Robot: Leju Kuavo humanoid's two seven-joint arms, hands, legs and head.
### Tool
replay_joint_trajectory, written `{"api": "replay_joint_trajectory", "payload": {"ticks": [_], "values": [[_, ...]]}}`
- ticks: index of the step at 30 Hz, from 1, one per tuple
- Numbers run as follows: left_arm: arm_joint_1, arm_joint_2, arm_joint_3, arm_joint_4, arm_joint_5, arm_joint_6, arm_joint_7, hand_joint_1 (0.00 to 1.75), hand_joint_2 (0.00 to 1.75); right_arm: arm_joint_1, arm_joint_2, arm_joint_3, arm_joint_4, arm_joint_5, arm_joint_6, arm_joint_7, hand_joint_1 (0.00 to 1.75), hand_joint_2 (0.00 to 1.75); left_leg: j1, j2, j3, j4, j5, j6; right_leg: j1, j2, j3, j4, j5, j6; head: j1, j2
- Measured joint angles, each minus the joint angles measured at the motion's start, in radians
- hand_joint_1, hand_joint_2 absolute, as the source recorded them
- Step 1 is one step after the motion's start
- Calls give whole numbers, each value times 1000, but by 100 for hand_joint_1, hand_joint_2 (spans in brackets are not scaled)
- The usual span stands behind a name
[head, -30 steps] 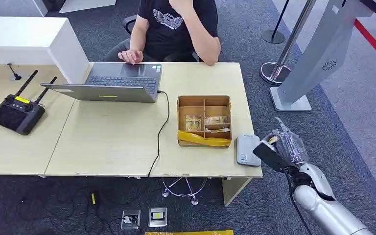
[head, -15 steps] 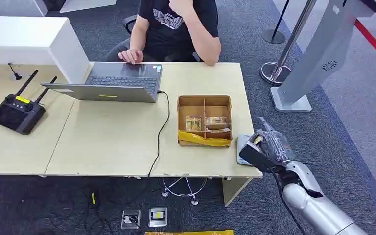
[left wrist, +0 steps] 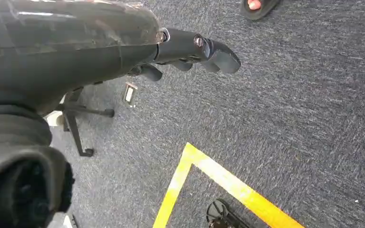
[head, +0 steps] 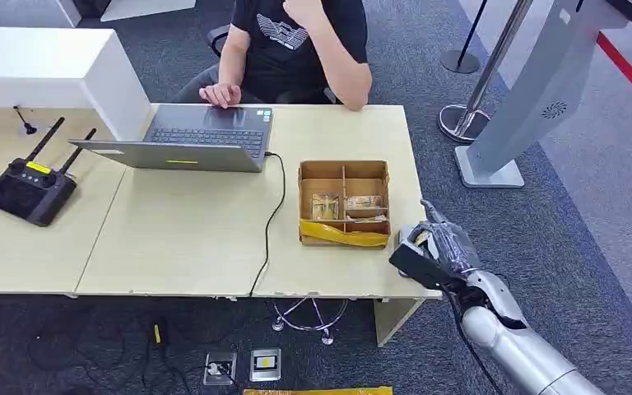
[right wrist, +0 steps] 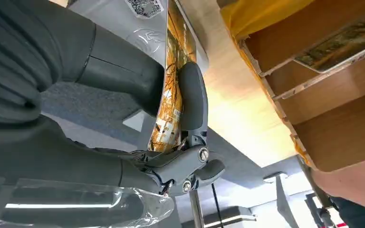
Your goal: Pass the card to the sensor for recognition and then transmit it.
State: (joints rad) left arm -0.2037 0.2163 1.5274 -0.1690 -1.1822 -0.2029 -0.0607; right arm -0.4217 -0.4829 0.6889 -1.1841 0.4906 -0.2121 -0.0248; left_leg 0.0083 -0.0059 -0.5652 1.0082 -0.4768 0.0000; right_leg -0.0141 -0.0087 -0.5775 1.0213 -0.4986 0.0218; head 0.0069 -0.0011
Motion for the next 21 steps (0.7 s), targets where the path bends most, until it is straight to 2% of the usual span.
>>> {"api": "replay_joint_trajectory", "payload": {"ticks": [9,21], "values": [[0,-1,0,2,6,0,3,0,0,-27,28,-2,95,2,5,-53,175,175,0,0,0,0,0,0,0,0,0,0,0,0,0,0],[0,-1,0,2,10,0,18,0,0,-54,64,-3,200,1,8,-92,175,175,0,0,0,0,0,0,0,0,0,0,0,0,0,0]]}}
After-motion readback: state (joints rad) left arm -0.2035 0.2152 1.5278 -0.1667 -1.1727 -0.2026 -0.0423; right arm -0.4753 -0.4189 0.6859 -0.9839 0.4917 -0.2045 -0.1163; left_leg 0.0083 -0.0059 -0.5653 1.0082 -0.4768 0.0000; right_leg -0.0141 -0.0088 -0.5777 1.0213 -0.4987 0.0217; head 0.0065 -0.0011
